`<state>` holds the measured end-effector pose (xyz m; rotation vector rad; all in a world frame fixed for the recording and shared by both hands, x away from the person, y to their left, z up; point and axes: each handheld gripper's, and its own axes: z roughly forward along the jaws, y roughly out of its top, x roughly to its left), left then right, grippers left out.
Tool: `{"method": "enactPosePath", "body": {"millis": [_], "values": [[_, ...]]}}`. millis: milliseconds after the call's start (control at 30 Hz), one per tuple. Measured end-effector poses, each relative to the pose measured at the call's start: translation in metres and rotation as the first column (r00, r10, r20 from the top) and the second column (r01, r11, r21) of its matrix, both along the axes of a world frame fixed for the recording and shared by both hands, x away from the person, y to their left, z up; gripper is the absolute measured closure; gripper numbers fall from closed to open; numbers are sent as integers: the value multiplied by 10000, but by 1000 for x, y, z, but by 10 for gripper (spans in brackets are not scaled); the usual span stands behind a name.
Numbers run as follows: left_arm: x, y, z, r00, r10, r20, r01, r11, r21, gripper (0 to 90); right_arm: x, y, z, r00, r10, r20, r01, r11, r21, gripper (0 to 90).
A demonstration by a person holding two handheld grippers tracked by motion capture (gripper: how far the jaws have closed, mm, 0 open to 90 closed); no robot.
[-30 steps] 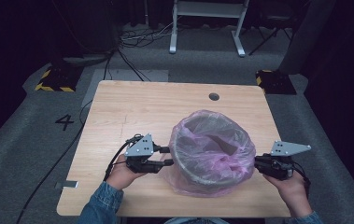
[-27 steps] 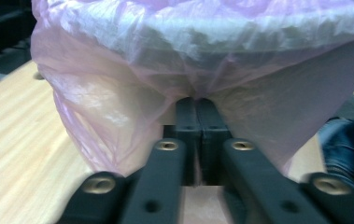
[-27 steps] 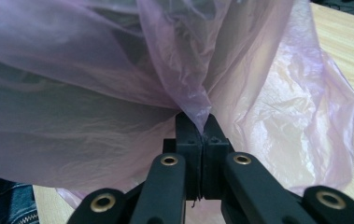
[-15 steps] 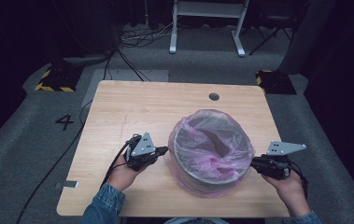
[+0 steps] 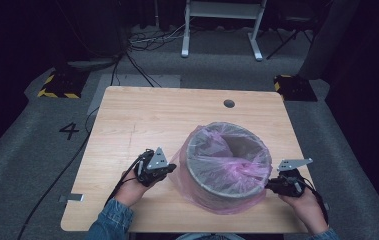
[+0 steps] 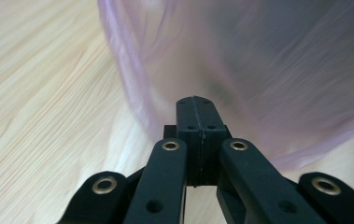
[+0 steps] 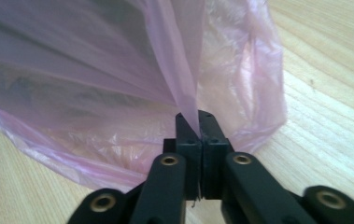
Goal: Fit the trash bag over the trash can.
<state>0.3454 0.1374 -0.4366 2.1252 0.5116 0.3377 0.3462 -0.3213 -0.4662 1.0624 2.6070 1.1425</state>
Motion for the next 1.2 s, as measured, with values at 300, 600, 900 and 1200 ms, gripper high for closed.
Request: {"method": "enactPosePath", "body": {"millis": [300,600,900,1200], "values": [[-7,-6,24,9951,-501,848,615,9886,-1376,229,-16,-7,48,9783,285,2050,-601,9869,1499,460],[1,-14,37,9861,-1358,956,1468,9819,-1197,594,-15,10,68,9634,997,2488,-1244,9885,855,868],[1,-14,34,9961,-61,879,120,9977,-669,900,-15,12,80,9536,926,2864,-1234,9881,913,876],[13,-5,15,9919,1103,634,-1109,9938,63,900,-15,8,84,9528,706,2953,-1068,9883,1085,854]]}}
